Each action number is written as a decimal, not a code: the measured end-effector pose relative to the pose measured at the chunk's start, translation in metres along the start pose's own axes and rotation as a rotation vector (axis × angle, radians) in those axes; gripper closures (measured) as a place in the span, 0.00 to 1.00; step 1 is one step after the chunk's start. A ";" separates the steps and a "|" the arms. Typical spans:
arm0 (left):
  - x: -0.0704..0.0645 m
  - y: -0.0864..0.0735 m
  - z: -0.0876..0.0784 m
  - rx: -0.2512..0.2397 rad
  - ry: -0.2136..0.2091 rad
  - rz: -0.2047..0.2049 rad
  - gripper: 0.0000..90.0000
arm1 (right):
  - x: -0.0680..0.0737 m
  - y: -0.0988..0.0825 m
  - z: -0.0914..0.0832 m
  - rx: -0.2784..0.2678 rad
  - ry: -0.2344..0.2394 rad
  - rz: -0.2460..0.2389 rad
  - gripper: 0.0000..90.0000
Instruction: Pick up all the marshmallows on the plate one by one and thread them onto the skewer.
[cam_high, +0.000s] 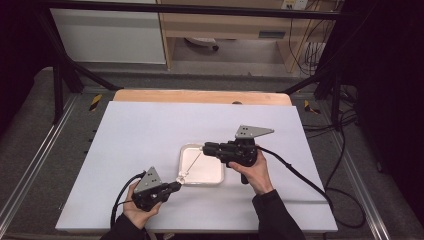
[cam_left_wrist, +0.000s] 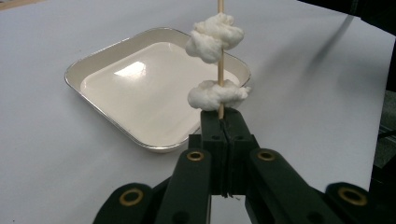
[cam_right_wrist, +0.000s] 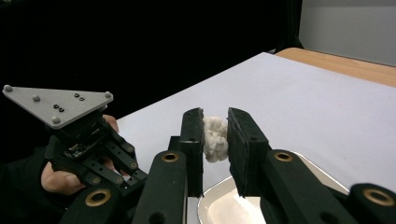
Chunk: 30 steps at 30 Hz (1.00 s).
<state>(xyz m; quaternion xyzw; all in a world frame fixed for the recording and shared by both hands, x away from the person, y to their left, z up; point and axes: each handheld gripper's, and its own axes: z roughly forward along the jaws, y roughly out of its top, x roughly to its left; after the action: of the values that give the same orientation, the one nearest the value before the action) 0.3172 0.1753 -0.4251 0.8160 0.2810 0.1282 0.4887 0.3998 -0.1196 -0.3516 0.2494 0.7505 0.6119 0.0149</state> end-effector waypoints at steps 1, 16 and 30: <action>0.000 0.000 0.000 0.000 0.001 0.001 0.99 | 0.000 0.000 0.001 0.002 0.004 0.001 0.85; -0.002 0.000 -0.001 -0.012 -0.001 0.016 0.99 | 0.003 -0.010 0.012 0.028 0.052 0.029 0.89; -0.005 -0.001 0.000 -0.022 0.009 0.011 0.99 | 0.008 -0.016 0.017 0.028 0.071 0.041 0.92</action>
<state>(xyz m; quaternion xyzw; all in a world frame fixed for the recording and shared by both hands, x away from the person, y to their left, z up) 0.3128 0.1726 -0.4255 0.8115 0.2772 0.1377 0.4956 0.3929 -0.1035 -0.3684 0.2430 0.7537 0.6101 -0.0280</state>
